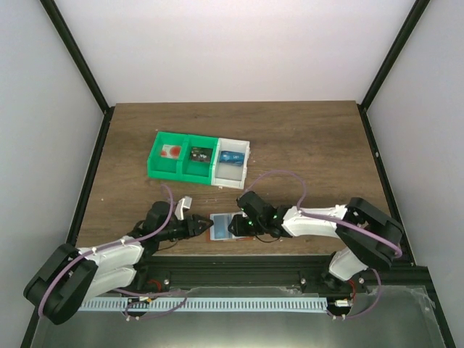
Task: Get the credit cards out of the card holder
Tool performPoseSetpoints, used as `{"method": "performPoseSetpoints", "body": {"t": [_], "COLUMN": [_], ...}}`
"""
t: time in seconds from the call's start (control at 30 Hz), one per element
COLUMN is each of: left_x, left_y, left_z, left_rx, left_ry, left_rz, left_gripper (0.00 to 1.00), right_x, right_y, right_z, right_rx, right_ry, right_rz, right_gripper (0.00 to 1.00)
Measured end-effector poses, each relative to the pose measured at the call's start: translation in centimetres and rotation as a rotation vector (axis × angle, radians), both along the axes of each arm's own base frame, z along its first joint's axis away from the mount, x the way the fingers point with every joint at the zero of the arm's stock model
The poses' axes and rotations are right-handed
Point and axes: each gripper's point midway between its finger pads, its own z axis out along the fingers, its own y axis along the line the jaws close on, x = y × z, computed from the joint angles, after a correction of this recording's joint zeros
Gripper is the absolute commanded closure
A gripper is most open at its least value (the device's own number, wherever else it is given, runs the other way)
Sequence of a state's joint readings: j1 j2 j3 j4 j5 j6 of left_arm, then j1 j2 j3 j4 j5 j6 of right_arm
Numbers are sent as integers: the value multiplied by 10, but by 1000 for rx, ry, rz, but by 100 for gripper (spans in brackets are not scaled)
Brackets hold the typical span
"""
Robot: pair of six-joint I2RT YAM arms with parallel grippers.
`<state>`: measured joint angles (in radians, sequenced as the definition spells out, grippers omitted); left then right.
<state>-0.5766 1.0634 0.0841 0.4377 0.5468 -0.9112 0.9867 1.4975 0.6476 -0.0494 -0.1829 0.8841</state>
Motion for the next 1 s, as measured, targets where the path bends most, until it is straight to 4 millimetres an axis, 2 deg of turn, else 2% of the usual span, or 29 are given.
{"method": "performPoseSetpoints", "body": {"t": [0.1, 0.27, 0.47, 0.63, 0.83, 1.0], "left_x": [0, 0, 1, 3, 4, -1], "left_y": [0, 0, -1, -3, -8, -16], "left_z": [-1, -2, 2, 8, 12, 7], "left_rx": [3, 5, -15, -43, -79, -95], "left_ry": [5, 6, 11, 13, 26, 65], "left_rz": [0, 4, 10, 16, 10, -17], "left_gripper": [46, 46, 46, 45, 45, 44], "right_x": [-2, 0, 2, 1, -6, -9], "right_y": [0, 4, 12, 9, 0, 1], "right_z": [-10, -11, -16, -19, -20, -19], "right_rx": [-21, -24, -13, -15, 15, 53], "right_ry": [16, 9, 10, 10, 8, 19], "right_rz": [6, 11, 28, 23, 10, 6], "right_gripper": [74, 74, 88, 99, 100, 100]}}
